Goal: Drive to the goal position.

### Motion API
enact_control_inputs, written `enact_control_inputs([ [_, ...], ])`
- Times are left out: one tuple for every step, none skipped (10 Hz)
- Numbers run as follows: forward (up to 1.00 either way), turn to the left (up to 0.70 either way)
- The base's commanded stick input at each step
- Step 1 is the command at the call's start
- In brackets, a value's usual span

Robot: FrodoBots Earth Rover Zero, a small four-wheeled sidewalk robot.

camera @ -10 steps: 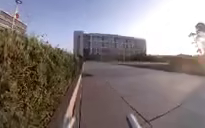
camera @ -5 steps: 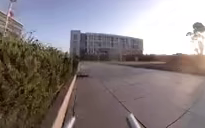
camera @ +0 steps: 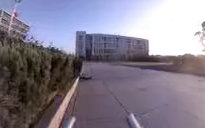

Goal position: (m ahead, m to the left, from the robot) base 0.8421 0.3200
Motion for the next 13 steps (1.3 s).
enact_control_inputs([
  [0.7,0.0],
  [0.7,0.0],
  [0.7,0.0],
  [0.7,0.0],
  [0.7,0.0],
  [0.7,0.0],
  [0.7,0.0],
  [0.7,0.0],
  [0.7,0.02],
  [0.7,0.11],
  [0.27,0.48],
  [0.0,0.7],
  [0.0,0.7],
])
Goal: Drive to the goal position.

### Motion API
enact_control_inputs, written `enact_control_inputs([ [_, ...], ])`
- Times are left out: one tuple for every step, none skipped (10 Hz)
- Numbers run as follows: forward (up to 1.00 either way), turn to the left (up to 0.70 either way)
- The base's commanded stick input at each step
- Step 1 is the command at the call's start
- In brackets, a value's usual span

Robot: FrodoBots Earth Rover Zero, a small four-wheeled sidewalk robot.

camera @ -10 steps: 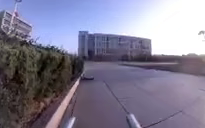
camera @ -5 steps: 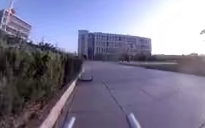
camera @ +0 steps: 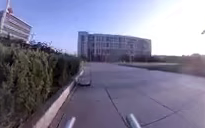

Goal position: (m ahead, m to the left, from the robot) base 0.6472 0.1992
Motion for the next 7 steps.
enact_control_inputs([
  [0.0,0.7],
  [0.0,0.7],
  [0.0,0.7],
  [0.0,0.7],
  [0.0,0.7],
  [0.0,0.7],
  [0.0,0.7],
])
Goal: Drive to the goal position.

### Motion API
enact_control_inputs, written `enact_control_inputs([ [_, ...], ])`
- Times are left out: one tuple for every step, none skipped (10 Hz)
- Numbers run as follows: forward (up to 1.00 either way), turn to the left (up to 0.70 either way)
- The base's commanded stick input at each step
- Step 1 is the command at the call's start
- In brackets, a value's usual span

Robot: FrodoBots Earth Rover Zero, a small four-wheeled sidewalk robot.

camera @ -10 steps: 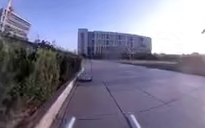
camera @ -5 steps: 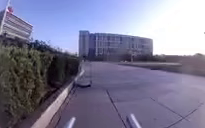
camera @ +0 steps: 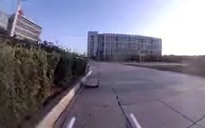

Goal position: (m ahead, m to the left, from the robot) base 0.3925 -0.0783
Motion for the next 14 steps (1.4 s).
enact_control_inputs([
  [0.0,0.7],
  [0.0,0.7],
  [0.0,0.19],
  [0.0,0.0],
  [0.0,0.0],
  [0.0,0.0],
  [0.0,-0.1],
  [0.0,-0.6],
  [0.7,-0.14],
  [0.7,-0.14],
  [0.7,-0.14],
  [0.7,-0.14],
  [0.7,-0.14],
  [0.7,-0.14],
])
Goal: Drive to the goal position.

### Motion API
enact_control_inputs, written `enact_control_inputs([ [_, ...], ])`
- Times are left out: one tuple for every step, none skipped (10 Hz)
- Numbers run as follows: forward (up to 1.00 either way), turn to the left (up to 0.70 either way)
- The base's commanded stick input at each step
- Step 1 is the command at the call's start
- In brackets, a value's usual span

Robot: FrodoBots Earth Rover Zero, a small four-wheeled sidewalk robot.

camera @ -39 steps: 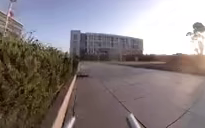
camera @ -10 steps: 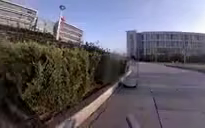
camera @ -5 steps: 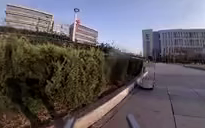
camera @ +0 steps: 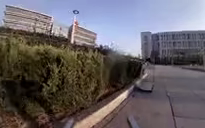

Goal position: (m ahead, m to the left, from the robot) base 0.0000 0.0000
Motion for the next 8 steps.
enact_control_inputs([
  [0.7,-0.14],
  [0.7,-0.14],
  [0.7,-0.14],
  [0.7,-0.14],
  [0.46,-0.33],
  [0.0,-0.7],
  [0.0,-0.7],
  [0.0,-0.7],
])
